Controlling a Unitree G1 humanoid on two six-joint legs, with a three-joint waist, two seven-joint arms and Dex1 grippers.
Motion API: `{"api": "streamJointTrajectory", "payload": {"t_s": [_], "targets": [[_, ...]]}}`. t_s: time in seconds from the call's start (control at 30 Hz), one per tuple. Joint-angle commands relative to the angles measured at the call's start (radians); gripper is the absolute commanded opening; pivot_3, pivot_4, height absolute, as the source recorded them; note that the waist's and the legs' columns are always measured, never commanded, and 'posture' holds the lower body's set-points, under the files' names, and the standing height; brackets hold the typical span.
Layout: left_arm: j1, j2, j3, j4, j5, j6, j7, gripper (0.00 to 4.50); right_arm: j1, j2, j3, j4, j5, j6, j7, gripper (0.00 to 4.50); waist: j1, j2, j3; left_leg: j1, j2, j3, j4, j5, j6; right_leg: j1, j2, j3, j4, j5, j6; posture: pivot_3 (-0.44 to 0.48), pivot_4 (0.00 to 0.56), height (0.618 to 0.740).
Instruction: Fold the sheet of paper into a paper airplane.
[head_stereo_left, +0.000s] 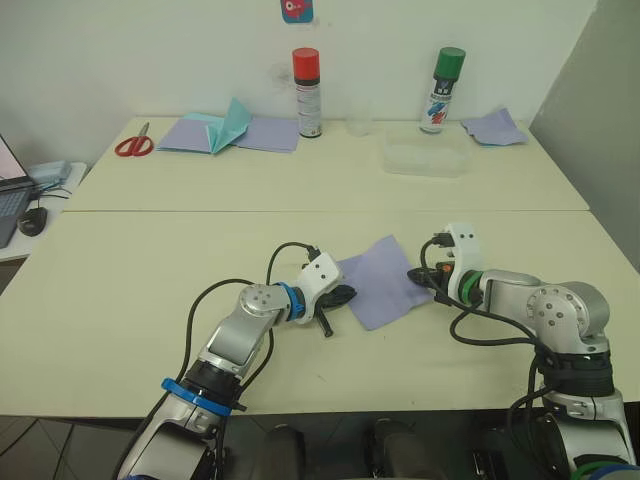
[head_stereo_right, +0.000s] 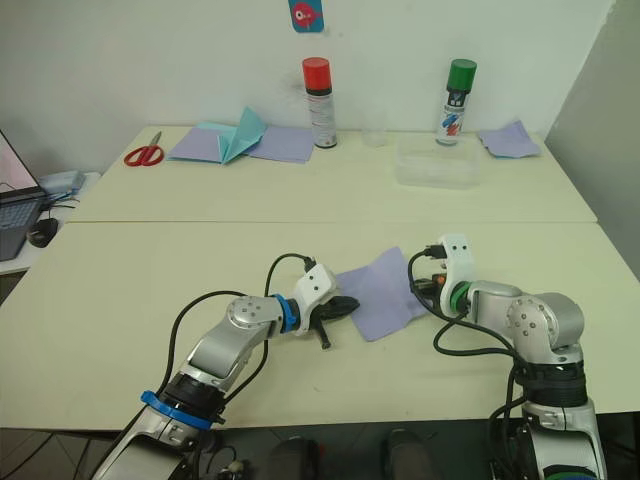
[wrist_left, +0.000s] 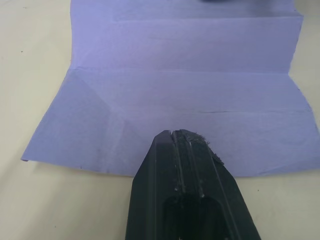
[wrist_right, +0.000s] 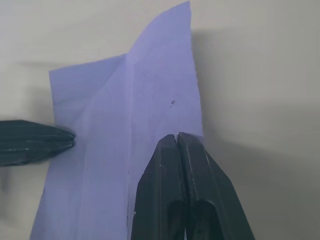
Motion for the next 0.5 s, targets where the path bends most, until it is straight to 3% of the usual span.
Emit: {"api": "streamJointTrajectory", "payload": {"t_s": [0.03, 0.17, 0.5], "targets": [[0.031, 0.010, -0.045, 0.064, 0.043, 0.028, -0.004, 0.00, 0.021, -0.030, 0.073, -0.033, -0.062, -0.080, 0.069, 0.03, 0.001, 0.000, 0.000, 0.000, 0.000, 0.000, 0.000, 0.000, 0.000, 0.000, 0.000, 0.000, 0.000, 0.000, 0.000, 0.000, 0.150, 0.740], [0.025, 0.006, -0.046, 0.072, 0.043, 0.024, -0.004, 0.00, 0.060, -0.074, 0.180, -0.037, -0.163, -0.191, 0.143, 0.03, 0.002, 0.000, 0.000, 0.000, 0.000, 0.000, 0.000, 0.000, 0.000, 0.000, 0.000, 0.000, 0.000, 0.000, 0.000, 0.000, 0.150, 0.740], [0.024, 0.005, -0.051, 0.076, 0.049, 0.019, 0.000, 0.00, 0.079, -0.175, 0.311, -0.008, -0.415, -0.503, 0.287, 0.03, 0.003, 0.000, 0.000, 0.001, 0.000, 0.000, 0.000, 0.000, 0.000, 0.000, 0.000, -0.001, -0.001, 0.000, 0.000, 0.000, 0.150, 0.740]]}}
